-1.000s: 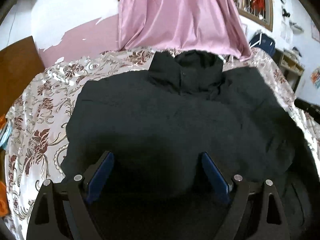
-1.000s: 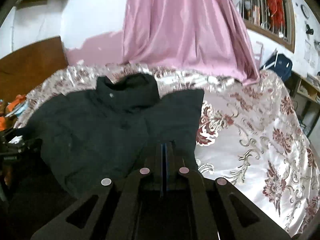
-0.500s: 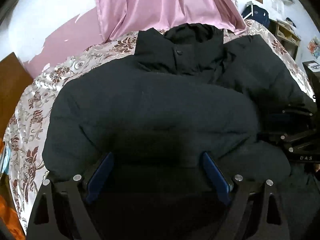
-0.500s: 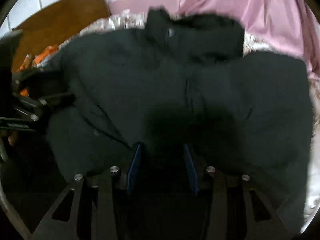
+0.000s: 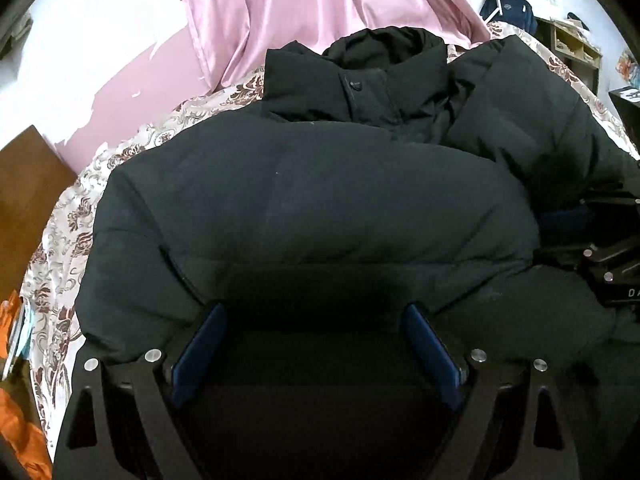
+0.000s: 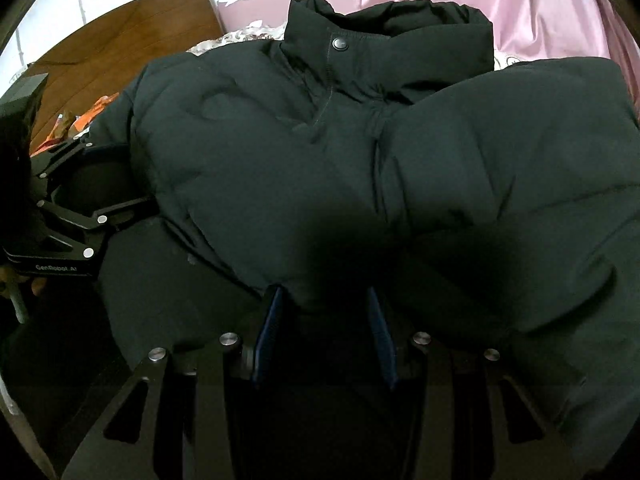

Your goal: Fold large clothes

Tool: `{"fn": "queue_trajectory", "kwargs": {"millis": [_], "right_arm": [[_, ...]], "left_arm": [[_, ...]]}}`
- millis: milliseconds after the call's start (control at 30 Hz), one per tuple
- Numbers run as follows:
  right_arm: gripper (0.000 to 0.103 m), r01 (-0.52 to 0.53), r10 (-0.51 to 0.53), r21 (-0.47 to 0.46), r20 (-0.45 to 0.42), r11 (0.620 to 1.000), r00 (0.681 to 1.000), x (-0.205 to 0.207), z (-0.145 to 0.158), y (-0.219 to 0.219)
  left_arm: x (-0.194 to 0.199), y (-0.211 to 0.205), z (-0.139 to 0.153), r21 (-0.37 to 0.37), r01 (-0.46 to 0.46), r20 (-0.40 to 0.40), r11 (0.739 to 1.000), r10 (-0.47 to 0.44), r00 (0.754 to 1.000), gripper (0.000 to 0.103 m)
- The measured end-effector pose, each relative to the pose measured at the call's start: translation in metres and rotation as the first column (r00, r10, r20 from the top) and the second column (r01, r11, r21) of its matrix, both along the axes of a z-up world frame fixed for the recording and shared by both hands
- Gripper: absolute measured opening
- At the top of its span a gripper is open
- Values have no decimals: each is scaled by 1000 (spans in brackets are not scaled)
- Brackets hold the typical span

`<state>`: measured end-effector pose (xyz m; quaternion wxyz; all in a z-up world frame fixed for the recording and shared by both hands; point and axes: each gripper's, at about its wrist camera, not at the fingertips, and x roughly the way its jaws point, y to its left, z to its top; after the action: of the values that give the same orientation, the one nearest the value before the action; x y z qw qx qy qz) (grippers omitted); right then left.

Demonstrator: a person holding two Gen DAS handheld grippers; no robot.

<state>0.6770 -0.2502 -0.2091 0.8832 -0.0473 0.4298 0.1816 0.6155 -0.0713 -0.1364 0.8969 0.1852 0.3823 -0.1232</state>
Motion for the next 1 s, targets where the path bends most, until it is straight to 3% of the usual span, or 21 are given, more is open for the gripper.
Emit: {"fn": "queue_trajectory", "kwargs": {"millis": [400, 500, 633, 700, 733, 767, 867, 1000], "right_arm": [[40, -2, 2, 11, 2, 1000, 1000, 0, 2, -3], [40, 4, -6, 33, 61, 999, 998, -9, 10, -5], [40, 6, -32, 156, 163, 988, 986, -14, 43, -25], [54, 66, -100, 142, 248, 988, 964, -8, 65, -34], [64, 102, -136, 128, 298, 987, 945, -1, 79, -38], [66, 122, -156, 123, 316, 985, 936, 10, 89, -40], [66, 190, -221, 129, 297, 973, 929, 54, 117, -46], [66, 277, -316, 188, 227, 942, 921, 119, 140, -43]], "left_arm": [[2, 2, 1, -23, 11, 4, 1000, -11, 1000, 94], [6, 11, 12, -122, 24, -23, 992, -27, 999, 94], [23, 30, 46, -345, 36, 33, 938, -26, 999, 94], [38, 32, 63, -404, 53, 83, 913, -21, 996, 94], [52, 29, 73, -412, 65, 114, 909, -19, 993, 94], [63, 26, 80, -410, 67, 130, 909, -14, 991, 94], [111, 9, 100, -388, 56, 137, 920, -3, 991, 94], [173, -16, 106, -289, 5, 126, 957, 33, 991, 94]]}}
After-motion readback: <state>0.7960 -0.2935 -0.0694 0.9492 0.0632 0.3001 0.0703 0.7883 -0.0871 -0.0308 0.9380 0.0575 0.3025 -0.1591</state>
